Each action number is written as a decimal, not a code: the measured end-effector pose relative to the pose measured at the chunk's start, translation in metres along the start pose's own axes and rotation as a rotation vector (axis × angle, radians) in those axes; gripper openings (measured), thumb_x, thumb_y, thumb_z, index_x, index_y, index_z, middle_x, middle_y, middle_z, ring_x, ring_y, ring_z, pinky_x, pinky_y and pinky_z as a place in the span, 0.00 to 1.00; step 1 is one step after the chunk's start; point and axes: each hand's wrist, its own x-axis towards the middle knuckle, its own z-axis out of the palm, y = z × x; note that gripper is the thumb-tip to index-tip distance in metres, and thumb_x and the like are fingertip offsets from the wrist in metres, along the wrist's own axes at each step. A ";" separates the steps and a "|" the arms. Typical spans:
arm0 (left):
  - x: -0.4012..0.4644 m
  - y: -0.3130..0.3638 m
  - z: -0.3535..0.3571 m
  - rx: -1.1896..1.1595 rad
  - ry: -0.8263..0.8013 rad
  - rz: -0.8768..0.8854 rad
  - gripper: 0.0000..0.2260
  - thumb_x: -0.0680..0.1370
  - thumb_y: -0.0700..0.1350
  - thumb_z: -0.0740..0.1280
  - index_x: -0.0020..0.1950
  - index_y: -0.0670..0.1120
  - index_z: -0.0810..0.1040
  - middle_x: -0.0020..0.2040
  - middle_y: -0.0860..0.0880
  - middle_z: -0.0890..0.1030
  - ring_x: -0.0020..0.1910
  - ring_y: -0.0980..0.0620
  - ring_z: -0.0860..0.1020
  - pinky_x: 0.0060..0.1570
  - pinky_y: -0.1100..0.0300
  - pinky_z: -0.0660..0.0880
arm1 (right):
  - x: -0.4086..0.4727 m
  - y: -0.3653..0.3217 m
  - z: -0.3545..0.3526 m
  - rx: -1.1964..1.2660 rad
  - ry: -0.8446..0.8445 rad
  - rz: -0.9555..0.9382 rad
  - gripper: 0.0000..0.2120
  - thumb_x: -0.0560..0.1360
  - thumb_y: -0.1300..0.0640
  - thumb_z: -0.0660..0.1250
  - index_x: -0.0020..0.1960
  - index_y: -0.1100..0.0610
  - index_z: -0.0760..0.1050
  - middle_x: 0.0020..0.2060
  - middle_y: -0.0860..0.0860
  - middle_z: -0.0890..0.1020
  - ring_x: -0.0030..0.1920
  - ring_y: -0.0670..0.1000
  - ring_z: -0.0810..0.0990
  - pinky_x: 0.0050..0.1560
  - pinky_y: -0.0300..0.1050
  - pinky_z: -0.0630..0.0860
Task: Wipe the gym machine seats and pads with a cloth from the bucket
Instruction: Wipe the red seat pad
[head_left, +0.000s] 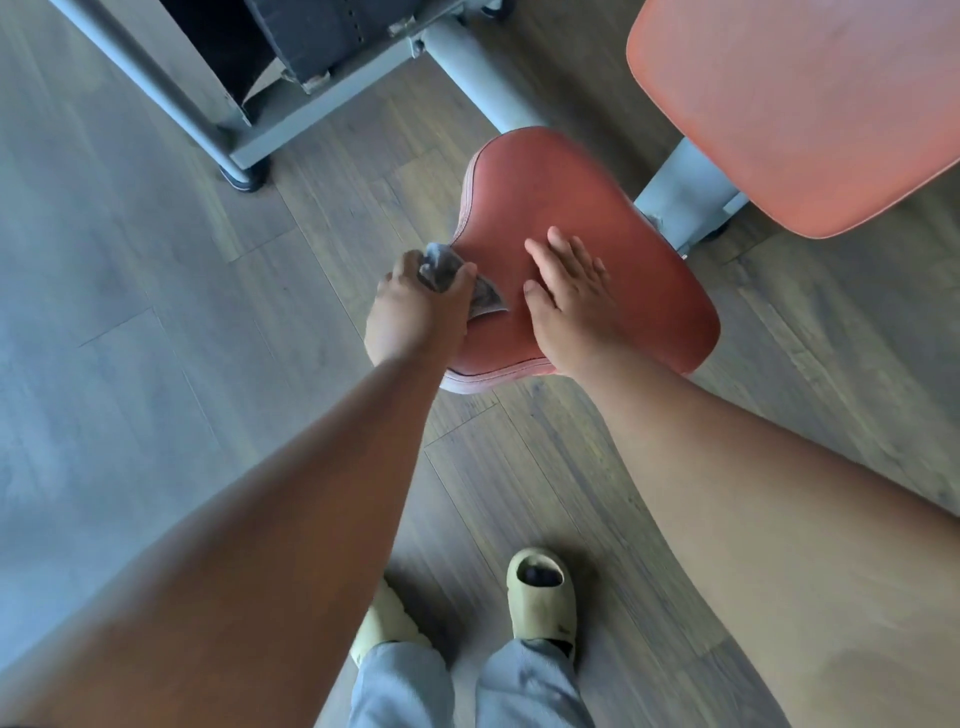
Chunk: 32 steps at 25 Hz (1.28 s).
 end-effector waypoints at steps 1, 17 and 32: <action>-0.012 -0.005 0.007 -0.123 0.086 -0.049 0.26 0.73 0.65 0.67 0.67 0.55 0.73 0.61 0.49 0.77 0.59 0.44 0.76 0.52 0.53 0.72 | 0.000 -0.001 -0.003 0.044 -0.029 0.012 0.23 0.84 0.53 0.52 0.79 0.46 0.60 0.81 0.47 0.53 0.81 0.48 0.48 0.79 0.47 0.41; -0.012 0.042 0.036 0.600 -0.318 0.937 0.24 0.83 0.57 0.53 0.80 0.55 0.59 0.80 0.57 0.58 0.80 0.52 0.53 0.76 0.48 0.51 | 0.009 0.004 -0.040 1.231 0.175 0.419 0.13 0.76 0.52 0.64 0.58 0.52 0.81 0.59 0.46 0.83 0.60 0.42 0.79 0.63 0.38 0.73; -0.004 -0.055 -0.032 -0.116 -0.099 0.406 0.19 0.75 0.53 0.65 0.66 0.55 0.78 0.64 0.54 0.77 0.57 0.51 0.79 0.52 0.60 0.72 | -0.027 -0.046 0.033 -0.189 0.137 -0.101 0.29 0.78 0.36 0.52 0.76 0.44 0.66 0.79 0.51 0.62 0.79 0.62 0.56 0.77 0.63 0.48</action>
